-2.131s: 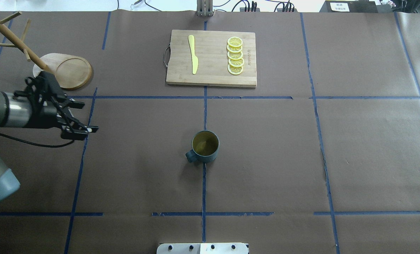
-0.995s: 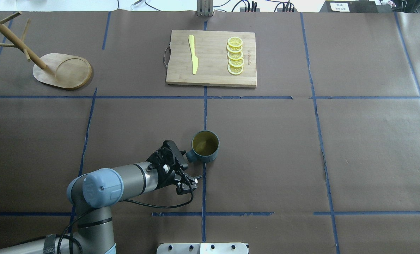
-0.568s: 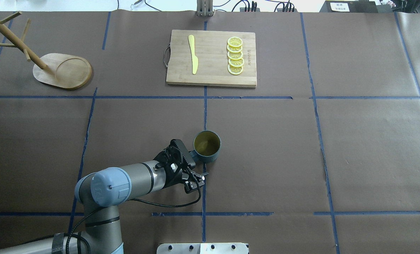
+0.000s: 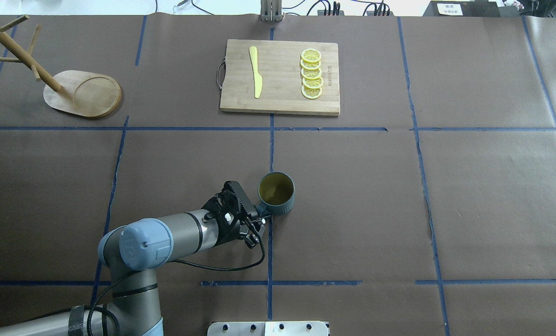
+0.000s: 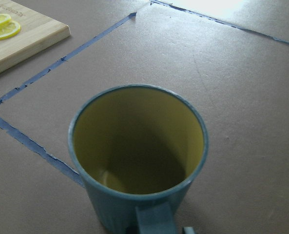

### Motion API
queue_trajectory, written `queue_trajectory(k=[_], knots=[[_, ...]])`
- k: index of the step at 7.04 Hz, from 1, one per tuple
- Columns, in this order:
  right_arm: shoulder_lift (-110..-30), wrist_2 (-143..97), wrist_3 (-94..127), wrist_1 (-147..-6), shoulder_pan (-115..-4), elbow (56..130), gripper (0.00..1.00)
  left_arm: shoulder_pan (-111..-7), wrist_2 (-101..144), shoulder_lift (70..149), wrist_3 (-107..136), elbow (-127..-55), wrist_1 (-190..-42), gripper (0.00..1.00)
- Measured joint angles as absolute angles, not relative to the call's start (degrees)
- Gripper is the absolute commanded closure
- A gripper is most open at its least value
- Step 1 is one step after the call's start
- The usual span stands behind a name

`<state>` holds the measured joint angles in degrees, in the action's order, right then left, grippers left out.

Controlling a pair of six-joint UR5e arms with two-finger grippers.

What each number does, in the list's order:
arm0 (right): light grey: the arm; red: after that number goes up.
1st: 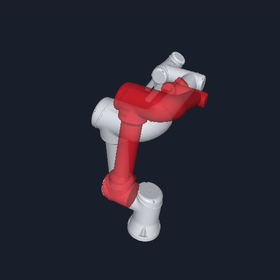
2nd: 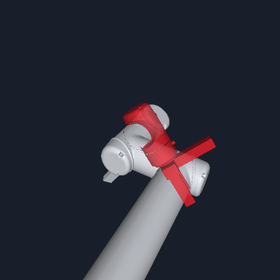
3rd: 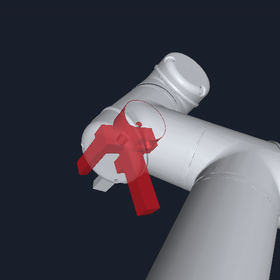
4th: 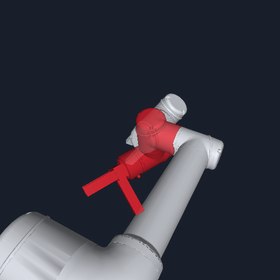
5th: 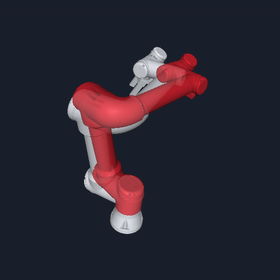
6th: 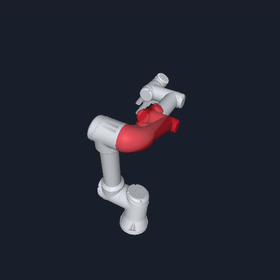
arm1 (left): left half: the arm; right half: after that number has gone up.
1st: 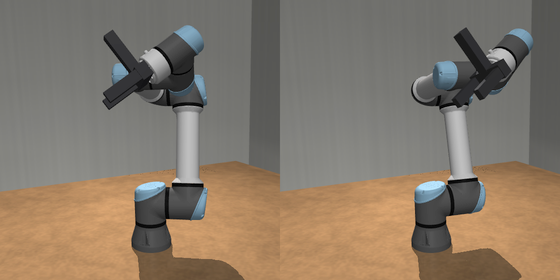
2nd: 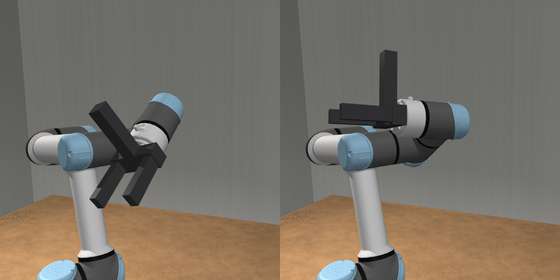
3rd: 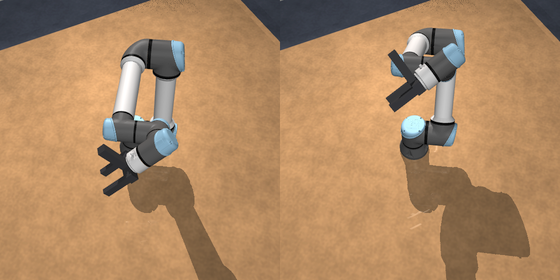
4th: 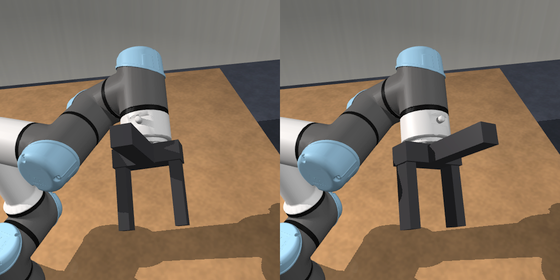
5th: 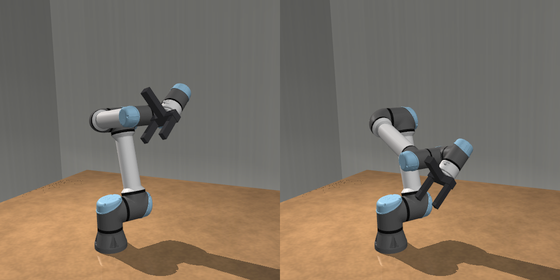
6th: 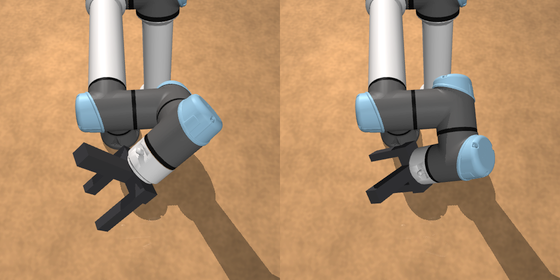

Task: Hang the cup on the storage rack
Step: 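Lift the mug with the left gripper toward the wooden rack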

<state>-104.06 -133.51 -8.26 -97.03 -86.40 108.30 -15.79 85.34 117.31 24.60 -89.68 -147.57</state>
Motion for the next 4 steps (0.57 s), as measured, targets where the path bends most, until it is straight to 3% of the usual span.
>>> queue_trajectory(k=[4], knots=[[-103.6,-133.5,-8.3,-97.0,-86.4,108.2,0.0,-17.5,85.4,117.3,40.2,-91.3,-153.9,1.0]])
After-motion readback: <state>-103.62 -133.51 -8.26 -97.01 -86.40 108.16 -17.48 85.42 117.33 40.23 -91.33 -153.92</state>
